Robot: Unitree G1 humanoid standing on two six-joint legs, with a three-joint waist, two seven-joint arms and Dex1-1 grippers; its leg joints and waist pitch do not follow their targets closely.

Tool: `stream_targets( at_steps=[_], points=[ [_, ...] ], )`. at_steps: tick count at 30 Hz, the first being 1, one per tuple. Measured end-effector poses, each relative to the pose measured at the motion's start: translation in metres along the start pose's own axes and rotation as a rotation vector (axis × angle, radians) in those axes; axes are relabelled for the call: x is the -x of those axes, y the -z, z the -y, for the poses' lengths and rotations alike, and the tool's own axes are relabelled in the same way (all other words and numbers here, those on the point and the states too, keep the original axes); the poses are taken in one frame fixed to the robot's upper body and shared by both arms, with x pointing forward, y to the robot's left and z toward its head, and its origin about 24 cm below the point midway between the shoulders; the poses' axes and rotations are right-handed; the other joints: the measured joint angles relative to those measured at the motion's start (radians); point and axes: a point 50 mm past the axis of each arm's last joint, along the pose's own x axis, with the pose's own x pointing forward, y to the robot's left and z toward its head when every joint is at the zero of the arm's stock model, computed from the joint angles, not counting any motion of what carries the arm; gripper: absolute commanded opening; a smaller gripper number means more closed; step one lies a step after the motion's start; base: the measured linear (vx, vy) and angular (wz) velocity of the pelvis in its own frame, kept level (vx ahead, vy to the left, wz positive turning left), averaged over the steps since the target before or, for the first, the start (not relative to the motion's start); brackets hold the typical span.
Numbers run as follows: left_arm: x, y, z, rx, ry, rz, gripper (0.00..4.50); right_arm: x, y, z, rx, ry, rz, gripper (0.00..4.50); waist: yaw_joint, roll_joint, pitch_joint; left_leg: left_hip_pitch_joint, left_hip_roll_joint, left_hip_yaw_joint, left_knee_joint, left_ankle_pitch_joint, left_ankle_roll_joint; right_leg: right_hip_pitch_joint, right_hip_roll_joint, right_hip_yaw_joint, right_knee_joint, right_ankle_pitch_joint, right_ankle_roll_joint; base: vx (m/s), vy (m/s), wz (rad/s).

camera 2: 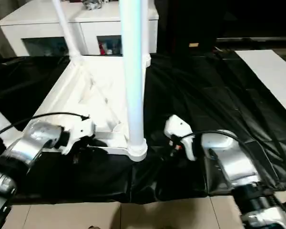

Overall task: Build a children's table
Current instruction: Rotate table base

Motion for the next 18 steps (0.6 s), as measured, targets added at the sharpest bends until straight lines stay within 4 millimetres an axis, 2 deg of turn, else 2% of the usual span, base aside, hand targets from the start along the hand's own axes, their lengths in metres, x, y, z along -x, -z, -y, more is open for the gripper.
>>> stream_targets(
  at_steps=[2,8,11,18],
  points=[
    [0.001,0.000,0.004,0.017,-0.005,0.006,0.49,0.000,0.000,0.000,0.001,0.008,0.002,3.73,-0.001,0.000,0.000,0.000,0.000,0.000,0.000,0.000,0.000,0.000,0.000,0.000,0.000,0.000,0.000,0.000,0.000,0.00],
    [0.006,0.002,0.033,0.072,-0.056,-0.016,0.23,-0.002,0.005,0.005,0.000,0.090,-0.013,3.73,-0.030,-0.002,-0.001,0.000,0.000,0.001,-0.002,-0.003,-0.004,-0.002,0.001,0.001,-0.001,0.000,-0.001,0.000,0.000,0.00],
    [-0.001,-0.004,0.050,0.092,-0.101,-0.010,0.10,0.001,0.011,0.010,-0.023,0.145,-0.028,3.73,-0.032,-0.004,-0.002,0.000,0.000,0.000,-0.003,-0.004,-0.004,-0.002,0.001,0.001,0.000,-0.002,0.000,0.000,0.000,0.00],
    [-0.017,-0.015,0.044,0.120,-0.285,0.039,0.03,-0.003,0.009,0.014,-0.019,0.169,-0.011,3.73,-0.031,-0.008,0.000,0.001,0.000,0.000,-0.001,-0.003,-0.004,-0.003,0.001,0.001,0.000,-0.004,0.003,0.000,0.000,0.00]
  ],
)
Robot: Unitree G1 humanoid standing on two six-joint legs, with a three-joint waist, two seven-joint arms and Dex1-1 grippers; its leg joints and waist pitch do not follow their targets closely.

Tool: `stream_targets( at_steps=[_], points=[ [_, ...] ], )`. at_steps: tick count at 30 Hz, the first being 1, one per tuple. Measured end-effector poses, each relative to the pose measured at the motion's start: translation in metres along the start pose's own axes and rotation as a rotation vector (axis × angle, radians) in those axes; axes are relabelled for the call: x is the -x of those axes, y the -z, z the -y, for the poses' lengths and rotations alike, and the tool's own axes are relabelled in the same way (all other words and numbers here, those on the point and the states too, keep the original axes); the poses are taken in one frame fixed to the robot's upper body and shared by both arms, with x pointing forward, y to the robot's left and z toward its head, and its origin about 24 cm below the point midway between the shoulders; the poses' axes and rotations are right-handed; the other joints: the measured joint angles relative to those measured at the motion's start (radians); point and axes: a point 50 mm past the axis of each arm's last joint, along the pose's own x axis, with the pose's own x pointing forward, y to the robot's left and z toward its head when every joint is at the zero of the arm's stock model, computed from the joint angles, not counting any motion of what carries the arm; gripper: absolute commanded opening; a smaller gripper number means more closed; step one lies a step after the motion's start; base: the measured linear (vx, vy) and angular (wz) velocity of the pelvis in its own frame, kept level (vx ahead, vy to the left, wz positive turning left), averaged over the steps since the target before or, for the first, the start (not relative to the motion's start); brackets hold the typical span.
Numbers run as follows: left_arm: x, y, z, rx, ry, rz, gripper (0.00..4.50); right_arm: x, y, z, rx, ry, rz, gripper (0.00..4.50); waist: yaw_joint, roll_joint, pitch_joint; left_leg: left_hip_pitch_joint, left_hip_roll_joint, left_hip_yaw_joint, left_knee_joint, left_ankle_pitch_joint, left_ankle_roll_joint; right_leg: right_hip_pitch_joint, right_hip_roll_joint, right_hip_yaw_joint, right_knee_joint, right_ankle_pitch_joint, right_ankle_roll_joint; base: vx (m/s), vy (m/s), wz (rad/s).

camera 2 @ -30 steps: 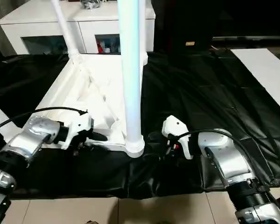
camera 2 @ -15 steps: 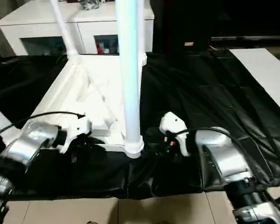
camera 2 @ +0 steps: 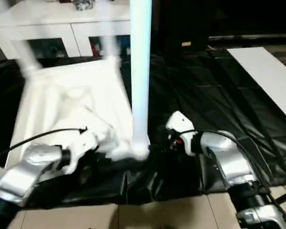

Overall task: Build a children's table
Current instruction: Rotate table base

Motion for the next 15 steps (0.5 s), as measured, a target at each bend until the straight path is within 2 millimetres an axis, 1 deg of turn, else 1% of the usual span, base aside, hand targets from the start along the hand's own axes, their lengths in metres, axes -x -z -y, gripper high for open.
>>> stream_targets(
  at_steps=[3,4,5,6,8,9,10,11,12,15],
  points=[
    [-0.0009,-0.0011,-0.0005,0.025,-0.005,0.028,0.03,-0.0002,0.0005,0.0000,0.002,0.000,0.001,3.73,0.002,-0.002,0.001,-0.001,0.000,0.000,0.001,0.000,0.000,0.000,0.000,0.000,0.000,0.000,0.000,0.000,0.000,0.00],
    [-0.0015,-0.0017,-0.0005,0.037,-0.002,0.041,0.30,-0.0003,0.0005,-0.0001,0.002,-0.001,0.002,3.73,0.006,-0.003,0.001,-0.002,0.000,0.000,0.001,0.000,0.000,-0.001,0.000,0.000,0.000,0.000,0.000,0.000,0.000,0.00],
    [-0.0021,-0.0028,-0.0007,0.041,0.005,0.048,0.47,-0.0007,0.0004,-0.0003,0.002,-0.002,0.003,3.73,0.011,-0.005,0.000,-0.003,0.000,0.000,0.001,0.000,0.000,-0.002,0.000,0.000,0.000,0.000,0.000,0.000,0.000,0.00],
    [-0.0025,-0.0043,-0.0012,0.044,0.013,0.057,0.58,-0.0015,0.0004,-0.0009,0.002,-0.006,0.003,3.73,0.016,-0.007,0.000,-0.003,0.000,0.000,0.001,0.000,0.000,-0.002,0.000,0.000,0.000,0.000,0.000,0.000,0.000,0.00],
    [-0.0020,-0.0082,-0.0028,0.039,0.025,0.070,0.60,-0.0024,0.0005,-0.0017,0.003,-0.012,0.001,3.73,0.023,-0.010,-0.001,-0.004,0.000,0.000,0.001,0.000,0.000,-0.002,0.000,0.000,0.000,0.001,-0.001,0.000,0.000,0.00],
    [-0.0017,-0.0094,-0.0036,0.033,0.031,0.072,0.68,-0.0028,0.0005,-0.0021,0.004,-0.015,0.001,3.73,0.025,-0.012,-0.002,-0.004,0.000,0.000,0.001,0.000,0.000,-0.002,0.000,0.000,0.000,0.002,-0.004,0.000,0.000,0.00],
    [-0.0020,-0.0088,-0.0041,0.033,0.031,0.071,0.86,-0.0030,0.0004,-0.0023,0.005,-0.018,0.001,3.73,0.027,-0.012,-0.002,-0.005,0.000,0.000,0.001,0.000,0.000,-0.002,0.000,0.000,0.000,0.002,-0.004,0.000,0.000,0.00],
    [-0.0021,-0.0090,-0.0044,0.030,0.030,0.072,0.86,-0.0031,0.0004,-0.0025,0.006,-0.020,0.001,3.73,0.028,-0.013,-0.001,-0.005,0.000,0.000,0.001,0.000,0.000,-0.002,0.000,-0.001,0.000,0.002,-0.004,0.000,0.000,0.00],
    [-0.0024,-0.0090,-0.0056,0.028,0.028,0.072,0.95,-0.0031,0.0005,-0.0027,0.006,-0.024,0.001,3.73,0.029,-0.015,-0.001,-0.005,0.000,0.000,0.001,0.000,0.000,-0.002,0.000,-0.001,0.000,0.003,-0.004,0.000,0.000,0.00],
    [-0.0051,-0.0096,-0.0094,0.031,0.027,0.063,0.95,-0.0035,0.0006,-0.0031,0.007,-0.032,0.000,3.73,0.031,-0.016,-0.001,-0.004,0.000,0.000,0.001,0.000,0.000,-0.002,0.000,-0.001,0.000,0.002,-0.003,0.000,0.000,0.00]
  ],
)
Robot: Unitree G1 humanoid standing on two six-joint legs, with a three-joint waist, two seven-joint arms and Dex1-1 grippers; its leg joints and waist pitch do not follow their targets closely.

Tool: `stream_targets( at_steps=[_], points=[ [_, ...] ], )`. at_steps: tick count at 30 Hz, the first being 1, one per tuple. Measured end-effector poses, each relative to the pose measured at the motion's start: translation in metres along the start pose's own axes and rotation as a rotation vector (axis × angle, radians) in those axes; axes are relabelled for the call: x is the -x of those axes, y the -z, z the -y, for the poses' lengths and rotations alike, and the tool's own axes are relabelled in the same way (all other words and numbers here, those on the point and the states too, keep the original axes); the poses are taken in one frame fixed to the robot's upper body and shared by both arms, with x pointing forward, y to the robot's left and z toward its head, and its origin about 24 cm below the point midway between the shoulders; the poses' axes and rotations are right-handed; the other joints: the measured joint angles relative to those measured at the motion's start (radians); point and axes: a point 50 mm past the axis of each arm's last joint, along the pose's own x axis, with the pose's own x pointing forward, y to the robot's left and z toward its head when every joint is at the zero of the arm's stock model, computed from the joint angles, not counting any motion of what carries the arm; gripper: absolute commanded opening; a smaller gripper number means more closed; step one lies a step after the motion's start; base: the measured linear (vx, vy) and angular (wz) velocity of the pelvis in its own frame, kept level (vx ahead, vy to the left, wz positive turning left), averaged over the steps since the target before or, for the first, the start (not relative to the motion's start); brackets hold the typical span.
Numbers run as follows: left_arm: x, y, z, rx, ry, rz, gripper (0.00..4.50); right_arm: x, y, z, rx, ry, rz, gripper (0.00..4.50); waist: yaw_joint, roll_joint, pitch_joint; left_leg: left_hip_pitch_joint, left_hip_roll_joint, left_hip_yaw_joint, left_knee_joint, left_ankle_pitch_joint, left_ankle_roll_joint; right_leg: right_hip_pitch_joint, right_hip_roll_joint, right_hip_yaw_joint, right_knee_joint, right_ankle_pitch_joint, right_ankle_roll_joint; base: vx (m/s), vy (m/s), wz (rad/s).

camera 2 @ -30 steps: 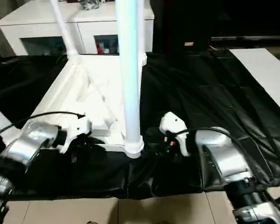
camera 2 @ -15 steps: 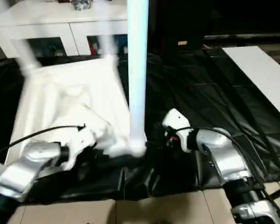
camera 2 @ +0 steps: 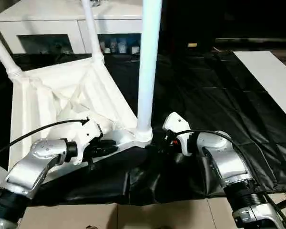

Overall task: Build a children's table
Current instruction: Rotate table base, then rotate leg to tighten

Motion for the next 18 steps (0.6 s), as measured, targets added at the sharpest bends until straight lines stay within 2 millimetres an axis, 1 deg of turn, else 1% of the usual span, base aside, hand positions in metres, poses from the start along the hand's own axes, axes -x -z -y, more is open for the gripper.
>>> stream_targets(
  at_steps=[3,6,14,16,18],
  points=[
    [-0.003,0.003,-0.002,0.015,-0.006,-0.021,0.95,-0.001,-0.004,0.002,0.011,-0.001,0.004,3.73,-0.002,0.000,0.000,0.001,0.000,0.000,0.000,0.000,0.000,0.000,0.000,0.000,0.000,0.000,0.001,0.000,0.000,0.00],
    [-0.008,0.001,-0.004,0.011,-0.012,-0.032,0.95,-0.001,-0.006,0.003,0.017,-0.001,0.006,3.73,0.000,-0.001,0.000,0.003,0.000,0.000,0.000,0.000,0.000,0.003,0.000,0.000,0.000,0.000,0.001,0.000,0.000,0.00],
    [-0.019,-0.003,-0.008,0.022,-0.016,-0.050,0.95,0.000,-0.004,0.004,0.010,-0.001,0.000,3.73,0.003,-0.001,0.000,0.003,-0.001,0.000,0.001,0.000,0.000,0.004,0.000,0.000,-0.001,0.000,0.001,0.000,0.000,0.00],
    [-0.021,-0.004,-0.008,0.023,-0.012,-0.055,0.68,0.000,-0.004,0.004,0.009,0.000,-0.001,3.73,0.003,-0.001,0.000,0.003,-0.001,0.000,0.001,0.000,0.000,0.005,0.000,0.000,-0.001,0.000,0.001,0.000,0.000,0.00],
    [-0.022,-0.005,-0.007,0.024,-0.002,-0.060,0.60,0.000,-0.004,0.005,0.009,0.003,-0.001,3.73,0.003,-0.001,0.000,0.003,-0.001,0.000,0.001,0.000,0.000,0.005,-0.001,0.000,-0.001,0.000,0.001,0.000,0.000,0.00]
  ],
)
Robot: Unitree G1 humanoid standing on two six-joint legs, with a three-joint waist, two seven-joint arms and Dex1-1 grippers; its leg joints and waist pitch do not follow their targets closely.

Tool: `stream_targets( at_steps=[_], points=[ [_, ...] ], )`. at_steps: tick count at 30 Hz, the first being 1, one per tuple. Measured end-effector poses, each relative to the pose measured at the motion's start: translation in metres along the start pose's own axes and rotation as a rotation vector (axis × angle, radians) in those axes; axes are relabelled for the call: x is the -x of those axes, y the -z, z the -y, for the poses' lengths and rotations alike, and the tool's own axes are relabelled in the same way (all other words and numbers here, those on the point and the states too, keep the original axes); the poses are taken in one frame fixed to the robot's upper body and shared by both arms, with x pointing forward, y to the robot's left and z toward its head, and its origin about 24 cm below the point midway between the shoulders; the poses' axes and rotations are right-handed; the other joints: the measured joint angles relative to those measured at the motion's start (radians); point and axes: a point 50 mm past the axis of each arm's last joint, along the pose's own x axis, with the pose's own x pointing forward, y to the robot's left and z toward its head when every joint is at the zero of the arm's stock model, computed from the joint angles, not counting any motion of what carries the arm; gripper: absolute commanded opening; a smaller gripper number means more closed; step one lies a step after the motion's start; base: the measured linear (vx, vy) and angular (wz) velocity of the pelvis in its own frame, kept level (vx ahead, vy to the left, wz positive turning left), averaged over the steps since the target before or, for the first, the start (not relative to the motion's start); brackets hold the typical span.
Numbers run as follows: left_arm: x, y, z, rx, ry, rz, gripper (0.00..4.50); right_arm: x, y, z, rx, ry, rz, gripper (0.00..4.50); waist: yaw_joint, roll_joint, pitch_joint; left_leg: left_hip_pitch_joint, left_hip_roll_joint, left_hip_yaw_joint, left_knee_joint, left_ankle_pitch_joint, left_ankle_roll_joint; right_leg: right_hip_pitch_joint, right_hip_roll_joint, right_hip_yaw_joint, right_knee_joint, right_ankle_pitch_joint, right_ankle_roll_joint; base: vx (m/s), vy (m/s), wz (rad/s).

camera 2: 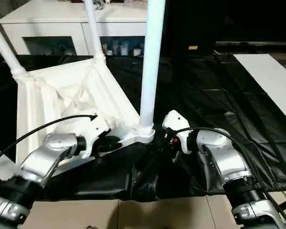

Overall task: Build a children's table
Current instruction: Rotate leg to tighten

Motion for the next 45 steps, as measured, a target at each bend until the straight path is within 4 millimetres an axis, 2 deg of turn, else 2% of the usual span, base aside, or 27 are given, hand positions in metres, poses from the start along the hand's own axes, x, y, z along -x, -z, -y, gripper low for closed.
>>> stream_targets(
  at_steps=[1,2,5,9,15,20,21,22,24,25,27,42,45],
  points=[
    [-0.001,0.000,0.000,0.002,0.007,-0.004,0.55,0.000,0.000,0.000,0.000,0.001,0.000,3.73,0.000,0.001,0.000,0.000,0.000,0.000,0.000,0.000,0.000,0.000,0.000,0.000,0.000,0.000,0.000,0.000,0.000,0.00],
    [-0.001,-0.001,0.000,0.004,0.012,-0.009,0.25,0.000,0.000,0.000,0.000,0.002,-0.001,3.73,0.000,0.001,0.000,0.000,0.000,0.000,0.000,0.000,0.000,0.000,0.000,0.000,0.000,0.000,0.000,0.000,0.000,0.00],
    [0.004,0.001,0.000,-0.003,0.047,-0.042,0.07,0.001,0.000,0.001,0.001,0.004,-0.004,3.73,-0.004,0.002,-0.001,0.000,0.000,-0.001,0.000,0.000,0.000,0.000,0.000,0.000,0.000,0.000,0.000,0.000,0.000,0.00],
    [0.025,0.007,-0.004,-0.050,0.098,-0.111,0.03,0.007,0.001,0.004,0.006,0.018,-0.017,3.73,-0.018,0.003,-0.002,0.001,0.001,-0.002,-0.001,0.000,0.000,0.000,0.001,-0.001,0.001,0.000,0.000,0.000,0.000,0.00],
    [0.046,0.018,-0.010,-0.065,0.119,-0.123,0.03,0.008,0.001,0.005,0.008,0.020,-0.016,3.73,-0.023,0.005,-0.003,-0.001,0.001,-0.003,-0.002,0.000,-0.001,-0.001,0.001,-0.002,0.001,0.001,-0.002,0.000,0.000,0.00],
    [0.054,0.020,-0.011,-0.077,0.128,-0.122,0.03,0.008,0.000,0.004,0.006,0.016,-0.013,3.73,-0.021,0.004,-0.002,-0.002,0.001,-0.003,-0.001,0.000,-0.001,-0.002,0.001,-0.002,0.001,0.002,-0.003,0.000,0.000,0.00],
    [0.054,0.021,-0.011,-0.065,0.132,-0.124,0.03,0.008,0.000,0.004,0.005,0.015,-0.012,3.73,-0.021,0.004,-0.002,-0.002,0.001,-0.002,-0.001,0.000,-0.001,-0.002,0.001,-0.001,0.001,0.002,-0.003,0.000,0.000,0.00],
    [0.054,0.021,-0.011,-0.057,0.133,-0.122,0.28,0.008,0.000,0.004,0.005,0.015,-0.012,3.73,-0.022,0.004,-0.002,-0.001,0.001,-0.002,-0.001,0.000,-0.001,-0.002,0.001,-0.001,0.001,0.002,-0.003,0.000,0.000,0.00],
    [0.052,0.020,-0.010,-0.044,0.133,-0.111,0.28,0.008,0.000,0.004,0.005,0.015,-0.012,3.73,-0.020,0.004,-0.002,-0.002,0.001,-0.002,-0.001,0.000,-0.001,-0.003,0.001,-0.001,0.001,0.002,-0.003,0.000,0.000,0.00],
    [0.051,0.018,-0.010,-0.043,0.135,-0.099,0.62,0.008,0.000,0.004,0.005,0.014,-0.012,3.73,-0.019,0.004,-0.002,-0.002,0.001,-0.002,-0.001,0.000,-0.001,-0.002,0.001,-0.001,0.001,0.002,-0.003,0.000,0.000,0.00],
    [0.047,0.012,-0.010,-0.065,0.129,-0.073,0.69,0.008,0.000,0.004,0.005,0.014,-0.012,3.73,-0.017,0.004,-0.002,-0.001,0.001,-0.002,-0.001,0.000,0.000,-0.002,0.001,-0.001,0.001,0.002,-0.003,0.000,0.000,0.00],
    [0.035,0.017,-0.008,-0.088,0.095,-0.077,0.69,0.004,-0.005,0.001,0.008,-0.006,0.022,3.73,-0.019,0.004,-0.002,-0.001,0.001,-0.002,-0.001,0.000,0.000,-0.002,0.001,-0.001,0.001,0.001,-0.002,0.000,0.000,0.00],
    [0.035,0.017,-0.008,-0.075,0.100,-0.080,0.33,0.001,-0.006,-0.001,0.001,-0.015,0.036,3.73,-0.018,0.004,-0.002,-0.001,0.001,-0.002,-0.001,0.000,0.000,-0.002,0.001,-0.001,0.001,0.001,-0.002,0.000,0.000,0.00]
  ],
)
